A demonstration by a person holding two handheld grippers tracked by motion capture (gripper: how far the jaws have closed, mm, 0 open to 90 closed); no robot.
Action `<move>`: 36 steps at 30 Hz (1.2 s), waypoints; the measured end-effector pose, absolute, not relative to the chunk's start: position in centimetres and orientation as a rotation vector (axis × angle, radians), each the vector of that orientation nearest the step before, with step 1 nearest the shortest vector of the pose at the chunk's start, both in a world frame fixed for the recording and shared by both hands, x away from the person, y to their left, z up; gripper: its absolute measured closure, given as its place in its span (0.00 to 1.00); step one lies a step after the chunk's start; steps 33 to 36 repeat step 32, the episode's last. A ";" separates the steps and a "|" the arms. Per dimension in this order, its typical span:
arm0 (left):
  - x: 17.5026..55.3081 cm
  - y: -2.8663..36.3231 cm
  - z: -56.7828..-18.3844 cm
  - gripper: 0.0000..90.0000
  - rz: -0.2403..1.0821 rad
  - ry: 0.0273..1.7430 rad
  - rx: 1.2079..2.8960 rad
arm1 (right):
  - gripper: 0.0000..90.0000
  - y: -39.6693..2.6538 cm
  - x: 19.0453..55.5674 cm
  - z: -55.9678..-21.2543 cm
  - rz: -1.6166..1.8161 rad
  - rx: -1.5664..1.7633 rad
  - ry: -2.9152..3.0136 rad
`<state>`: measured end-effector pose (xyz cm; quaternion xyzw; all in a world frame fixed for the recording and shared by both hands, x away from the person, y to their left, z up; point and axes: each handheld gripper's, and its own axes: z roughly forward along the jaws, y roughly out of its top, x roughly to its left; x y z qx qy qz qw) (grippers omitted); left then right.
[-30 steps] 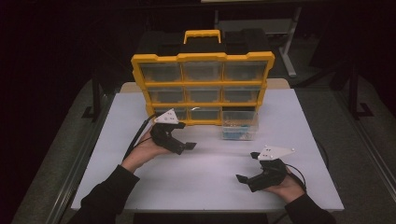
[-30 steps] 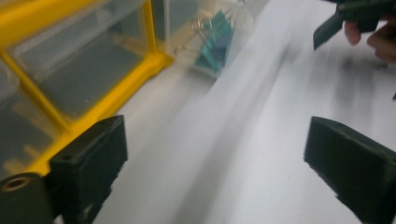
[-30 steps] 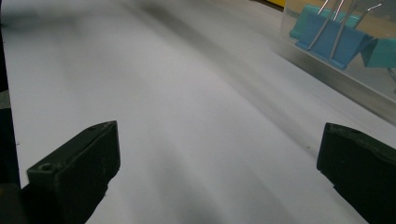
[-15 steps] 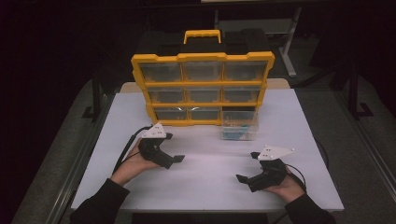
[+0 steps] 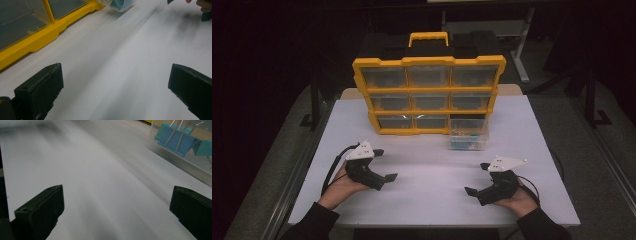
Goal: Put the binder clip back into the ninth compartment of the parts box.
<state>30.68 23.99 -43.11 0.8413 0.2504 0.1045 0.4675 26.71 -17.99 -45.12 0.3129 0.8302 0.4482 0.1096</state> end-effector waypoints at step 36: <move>28.7 26.3 -45.9 0.00 0.279 0.655 2.078 | 0.00 -17.9 26.6 -45.2 1.304 0.915 2.448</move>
